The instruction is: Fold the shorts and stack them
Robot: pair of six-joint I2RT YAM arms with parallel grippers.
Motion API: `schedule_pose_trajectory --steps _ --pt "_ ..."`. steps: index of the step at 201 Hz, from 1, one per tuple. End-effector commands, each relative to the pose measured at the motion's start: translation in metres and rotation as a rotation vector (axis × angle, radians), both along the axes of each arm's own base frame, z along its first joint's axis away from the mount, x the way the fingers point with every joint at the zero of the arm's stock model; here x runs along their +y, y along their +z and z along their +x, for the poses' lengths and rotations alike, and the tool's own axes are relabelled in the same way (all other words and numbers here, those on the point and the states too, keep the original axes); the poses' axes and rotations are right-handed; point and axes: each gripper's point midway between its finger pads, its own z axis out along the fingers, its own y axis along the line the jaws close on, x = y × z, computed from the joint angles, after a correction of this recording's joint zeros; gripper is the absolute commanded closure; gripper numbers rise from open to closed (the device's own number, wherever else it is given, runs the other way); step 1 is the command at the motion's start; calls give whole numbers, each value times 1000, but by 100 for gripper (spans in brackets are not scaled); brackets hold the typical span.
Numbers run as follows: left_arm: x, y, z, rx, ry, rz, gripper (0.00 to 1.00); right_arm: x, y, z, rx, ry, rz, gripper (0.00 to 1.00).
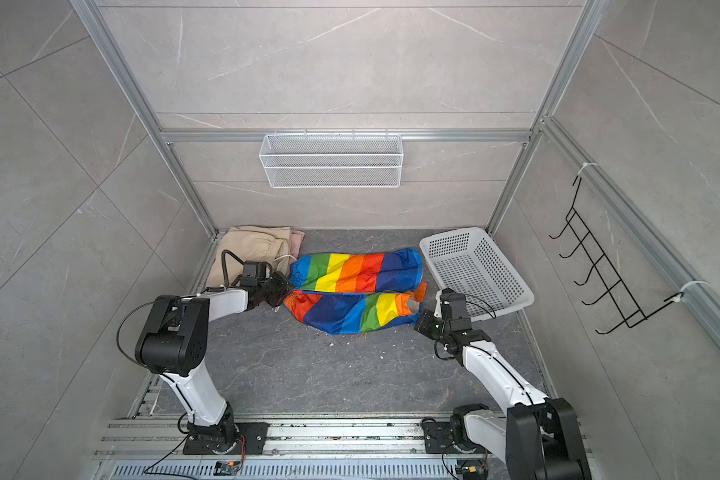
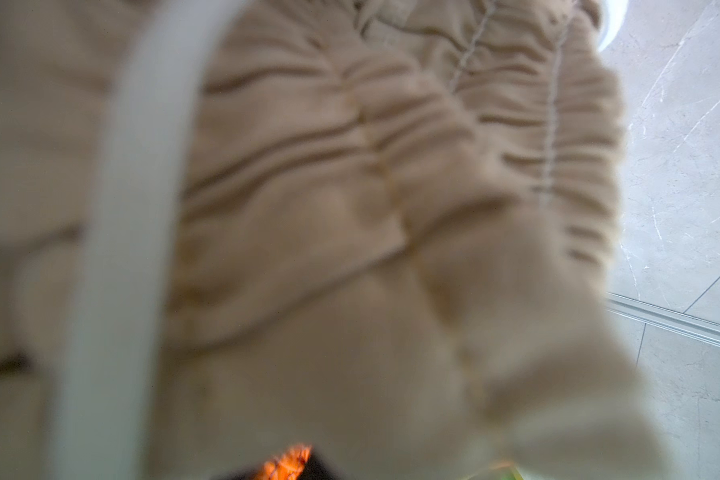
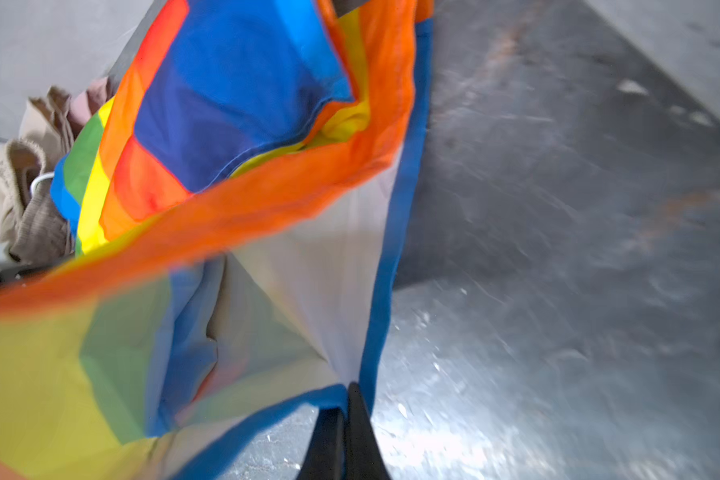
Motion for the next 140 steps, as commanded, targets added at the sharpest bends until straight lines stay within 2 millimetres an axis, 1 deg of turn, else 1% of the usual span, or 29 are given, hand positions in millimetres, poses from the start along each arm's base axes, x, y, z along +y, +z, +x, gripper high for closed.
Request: schedule_pose_trajectory --steps 1,17,21,38,47,63,71,87,100,107,119,127,140 --pt "6 6 7 -28 3 9 100 -34 -17 -24 106 -135 -66 100" --pt "6 6 7 -29 4 7 100 -49 -16 -31 119 -181 -66 100" --pt "6 7 7 -29 4 6 100 -51 -16 -33 122 -189 -65 98" --pt "5 7 9 -32 0 -2 100 -53 -12 -37 128 -187 -50 77" --pt "4 7 8 -31 -1 -5 100 -53 -7 -38 121 -185 -50 68" --pt "4 7 8 -32 -2 -7 100 -47 13 -37 64 -153 -27 56" --pt "3 7 8 -33 -3 -8 100 -43 27 -36 20 -133 -14 48" --pt "4 6 7 -31 -3 -9 100 -33 53 -31 -46 -91 32 36" --pt "3 7 8 -36 -2 -10 100 -18 71 -23 -92 -42 109 24" --pt "3 7 8 -37 -2 -11 100 -10 77 -19 -99 -26 145 20" --pt "3 7 7 -35 -2 -12 100 4 86 -12 -107 -2 169 16" --pt "3 8 7 -37 -1 -12 100 15 90 -7 -110 19 158 15" --pt "3 9 7 -38 -1 -11 100 38 101 -2 -127 65 139 14"
